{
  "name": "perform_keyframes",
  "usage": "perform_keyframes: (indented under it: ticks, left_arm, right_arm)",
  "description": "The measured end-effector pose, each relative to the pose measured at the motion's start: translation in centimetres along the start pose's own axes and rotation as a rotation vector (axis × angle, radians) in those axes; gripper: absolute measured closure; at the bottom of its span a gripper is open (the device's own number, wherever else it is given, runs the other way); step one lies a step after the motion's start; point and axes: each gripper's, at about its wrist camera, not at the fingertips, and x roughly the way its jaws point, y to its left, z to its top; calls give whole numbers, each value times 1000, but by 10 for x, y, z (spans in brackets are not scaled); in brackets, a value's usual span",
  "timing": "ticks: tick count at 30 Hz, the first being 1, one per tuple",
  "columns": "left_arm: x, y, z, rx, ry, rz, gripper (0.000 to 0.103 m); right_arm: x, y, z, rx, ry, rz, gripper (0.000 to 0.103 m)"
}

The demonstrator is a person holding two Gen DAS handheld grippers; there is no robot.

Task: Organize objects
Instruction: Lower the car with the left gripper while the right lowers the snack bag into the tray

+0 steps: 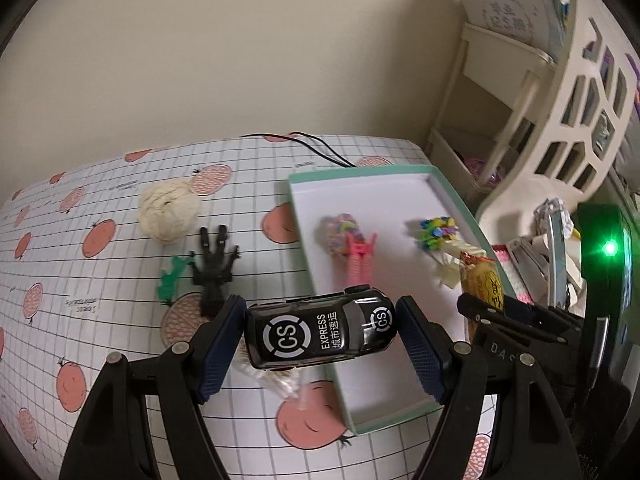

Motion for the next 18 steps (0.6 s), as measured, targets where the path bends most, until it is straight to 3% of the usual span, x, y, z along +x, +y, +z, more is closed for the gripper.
perform_keyframes:
  ticks: [12,18]
  left_arm:
    - [20,-26,-11,32,52,-41,25]
    - [34,-37,-20,90,86,-3,25]
  right_arm:
    - [8,-9,-2,19,23,0,63]
    - [16,-13,-5,25,49,-10,63]
